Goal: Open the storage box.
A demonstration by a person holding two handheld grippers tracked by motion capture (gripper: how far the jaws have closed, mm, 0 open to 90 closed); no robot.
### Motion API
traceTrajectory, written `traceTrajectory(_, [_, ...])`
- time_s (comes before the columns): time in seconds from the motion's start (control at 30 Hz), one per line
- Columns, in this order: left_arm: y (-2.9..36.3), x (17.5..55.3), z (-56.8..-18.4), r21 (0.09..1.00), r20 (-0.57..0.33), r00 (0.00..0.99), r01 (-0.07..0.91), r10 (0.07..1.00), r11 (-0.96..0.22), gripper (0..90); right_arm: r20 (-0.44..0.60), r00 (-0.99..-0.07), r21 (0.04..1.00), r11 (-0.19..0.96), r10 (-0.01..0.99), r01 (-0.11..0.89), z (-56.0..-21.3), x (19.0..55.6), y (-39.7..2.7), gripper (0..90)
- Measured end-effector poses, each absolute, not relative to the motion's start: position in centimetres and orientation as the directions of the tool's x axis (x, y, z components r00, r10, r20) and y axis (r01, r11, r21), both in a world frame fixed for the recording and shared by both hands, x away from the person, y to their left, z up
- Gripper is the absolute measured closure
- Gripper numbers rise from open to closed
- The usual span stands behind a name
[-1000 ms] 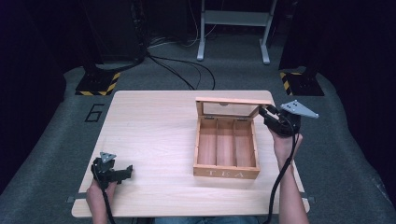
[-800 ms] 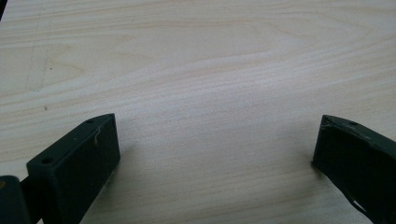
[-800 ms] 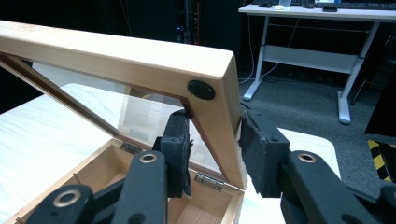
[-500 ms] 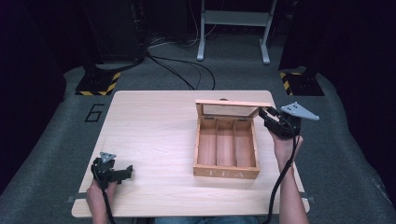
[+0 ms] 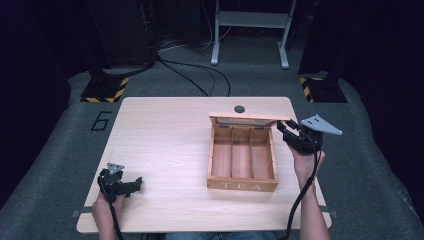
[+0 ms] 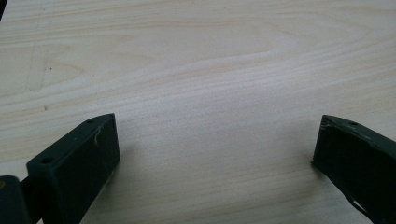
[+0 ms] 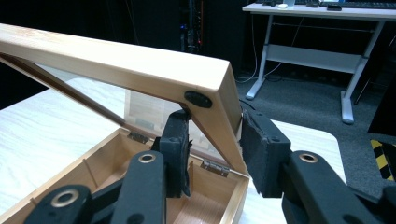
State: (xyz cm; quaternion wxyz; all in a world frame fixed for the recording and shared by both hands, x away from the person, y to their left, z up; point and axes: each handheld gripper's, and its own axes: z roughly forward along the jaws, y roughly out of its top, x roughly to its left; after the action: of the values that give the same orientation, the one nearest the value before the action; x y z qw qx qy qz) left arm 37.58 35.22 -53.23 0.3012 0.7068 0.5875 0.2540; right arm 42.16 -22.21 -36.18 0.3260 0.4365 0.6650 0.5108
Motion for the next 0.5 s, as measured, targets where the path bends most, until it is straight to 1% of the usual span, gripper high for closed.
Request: traceTrajectory(0.5, [35.2,37.6,-53.2,0.724,0.004,0.181,0.678,0.983,-0.128,0.4,0.037,-0.418,0.964,0.078,0.908,0.254,-37.9,40.3,-22.3,61.0])
